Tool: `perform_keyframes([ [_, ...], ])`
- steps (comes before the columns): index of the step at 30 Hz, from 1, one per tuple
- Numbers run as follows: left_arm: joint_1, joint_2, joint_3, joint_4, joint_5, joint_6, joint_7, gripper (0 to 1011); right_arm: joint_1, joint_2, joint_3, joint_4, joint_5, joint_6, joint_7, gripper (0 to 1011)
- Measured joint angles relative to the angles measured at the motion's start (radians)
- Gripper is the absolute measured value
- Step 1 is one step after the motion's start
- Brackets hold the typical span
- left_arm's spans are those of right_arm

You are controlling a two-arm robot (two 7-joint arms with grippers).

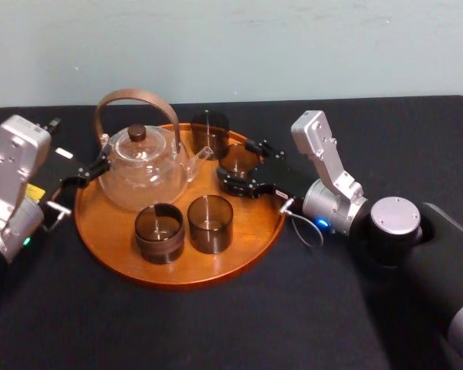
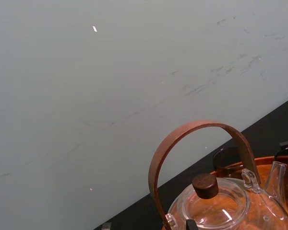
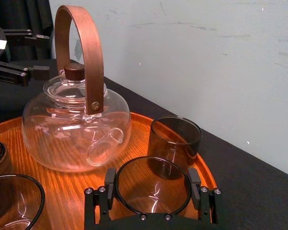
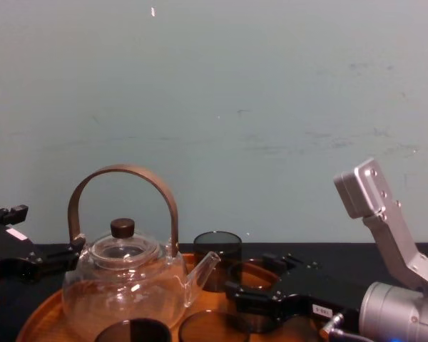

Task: Pick up the glass from the table and place it on the tray.

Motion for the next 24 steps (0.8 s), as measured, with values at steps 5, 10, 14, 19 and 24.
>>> perform_keyframes([
  [5, 0.0, 0.0, 0.0, 0.0, 0.0, 0.0, 0.0, 1010, -0.001, 0.0, 0.0, -0.001, 0.0, 0.0, 0.0, 911],
  [10, 0.0, 0.0, 0.0, 0.0, 0.0, 0.0, 0.0, 1010, -0.001, 0.001, 0.0, -0.002, 0.0, 0.001, -0.001, 911],
  [14, 0.0, 0.0, 0.0, 0.0, 0.0, 0.0, 0.0, 1009, -0.001, 0.001, 0.0, -0.003, 0.0, 0.001, -0.001, 911],
  [19, 0.0, 0.0, 0.0, 0.0, 0.0, 0.0, 0.0, 1009, -0.002, 0.001, 0.0, -0.003, 0.001, 0.002, -0.001, 911],
  [24, 0.0, 0.0, 0.0, 0.0, 0.0, 0.0, 0.0, 1010, -0.002, 0.002, 0.0, -0.003, 0.001, 0.003, -0.002, 956],
])
